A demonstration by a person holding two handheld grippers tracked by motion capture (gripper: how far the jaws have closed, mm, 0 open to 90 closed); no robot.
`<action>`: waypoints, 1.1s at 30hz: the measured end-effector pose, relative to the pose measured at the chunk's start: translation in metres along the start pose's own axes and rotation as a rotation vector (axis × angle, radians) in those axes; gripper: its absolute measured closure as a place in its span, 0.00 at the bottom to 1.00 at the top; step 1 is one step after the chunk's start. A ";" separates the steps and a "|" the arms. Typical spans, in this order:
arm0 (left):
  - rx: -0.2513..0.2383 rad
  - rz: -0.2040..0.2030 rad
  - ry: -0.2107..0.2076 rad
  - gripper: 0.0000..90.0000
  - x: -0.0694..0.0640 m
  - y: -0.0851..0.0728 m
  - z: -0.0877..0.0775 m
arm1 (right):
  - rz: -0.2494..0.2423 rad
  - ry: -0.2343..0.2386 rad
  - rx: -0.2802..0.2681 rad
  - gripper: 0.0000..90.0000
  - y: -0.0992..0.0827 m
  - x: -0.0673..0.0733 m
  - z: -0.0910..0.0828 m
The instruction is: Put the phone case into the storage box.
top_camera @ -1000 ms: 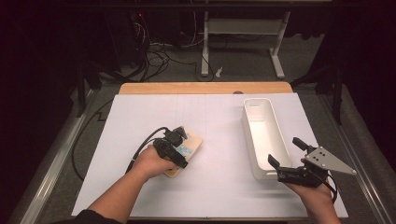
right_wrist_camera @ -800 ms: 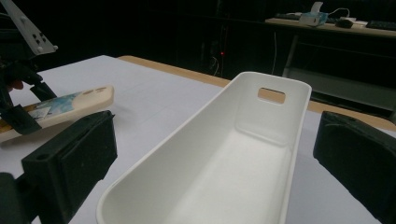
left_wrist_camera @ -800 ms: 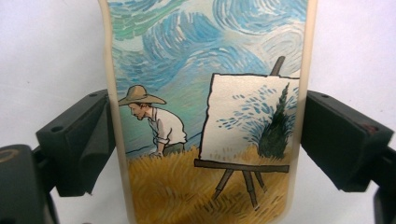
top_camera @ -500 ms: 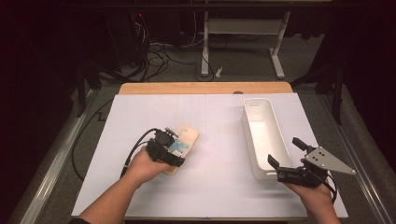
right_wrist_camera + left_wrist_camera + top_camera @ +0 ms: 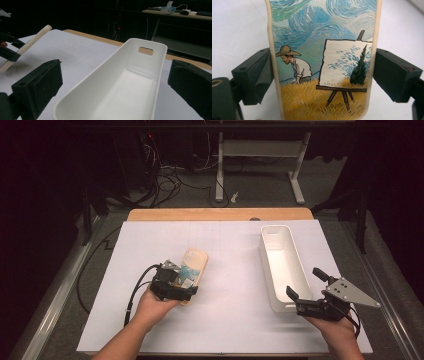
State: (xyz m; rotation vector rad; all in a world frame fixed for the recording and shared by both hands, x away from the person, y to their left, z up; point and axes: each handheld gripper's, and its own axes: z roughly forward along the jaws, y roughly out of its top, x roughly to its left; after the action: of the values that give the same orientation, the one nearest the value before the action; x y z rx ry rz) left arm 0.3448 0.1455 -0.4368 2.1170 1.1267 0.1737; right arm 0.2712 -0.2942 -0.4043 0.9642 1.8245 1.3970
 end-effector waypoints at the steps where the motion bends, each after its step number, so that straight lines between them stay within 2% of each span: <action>1: -0.020 -0.002 -0.003 0.12 0.001 -0.002 -0.001 | -0.002 0.001 0.001 0.00 0.000 0.000 0.000; 4: -0.071 0.005 -0.001 0.12 0.002 -0.006 -0.005 | 0.001 0.001 0.001 0.00 0.000 0.000 0.000; 5: -0.071 0.005 -0.001 0.12 0.002 -0.006 -0.005 | 0.001 0.001 0.001 0.00 0.000 0.000 0.000; 6: -0.102 0.012 0.001 0.12 0.003 -0.009 -0.006 | 0.001 0.000 0.002 0.00 0.000 0.000 0.001; 7: -0.102 0.012 0.001 0.12 0.003 -0.009 -0.006 | 0.001 0.000 0.002 0.00 0.000 0.000 0.001; 8: -0.133 0.013 -0.005 0.12 0.003 -0.012 -0.006 | 0.000 0.001 0.003 0.00 0.000 0.000 0.001; 17: -0.257 0.047 -0.017 0.12 -0.004 -0.023 -0.005 | -0.005 0.005 0.003 0.00 -0.001 0.001 0.002; 20: -0.273 0.079 -0.016 0.12 -0.007 -0.026 -0.004 | -0.007 0.005 0.005 0.00 -0.001 0.001 0.002; 23: -0.317 0.094 -0.024 0.12 -0.009 -0.030 -0.006 | -0.010 0.006 0.004 0.00 -0.001 0.002 0.003; 25: -0.342 0.096 -0.032 0.12 -0.009 -0.032 -0.007 | -0.010 0.006 0.008 0.00 -0.001 0.002 0.003; 30: -0.355 0.112 -0.045 0.12 -0.009 -0.036 -0.006 | -0.013 0.005 0.009 0.00 -0.001 0.002 0.003; 31: -0.381 0.118 -0.047 0.12 -0.008 -0.037 -0.008 | -0.013 0.004 0.009 0.00 -0.001 0.002 0.003; 32: -0.381 0.118 -0.047 0.12 -0.008 -0.037 -0.008 | -0.013 0.004 0.009 0.00 -0.001 0.002 0.003; 33: -0.414 0.104 -0.057 0.12 -0.007 -0.039 -0.011 | -0.013 0.003 0.009 0.00 -0.001 0.002 0.003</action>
State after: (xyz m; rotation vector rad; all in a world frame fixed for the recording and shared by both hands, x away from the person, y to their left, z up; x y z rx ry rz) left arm 0.3100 0.1603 -0.4530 1.7975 0.8608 0.3607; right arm 0.2723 -0.2907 -0.4061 0.9528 1.8375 1.3845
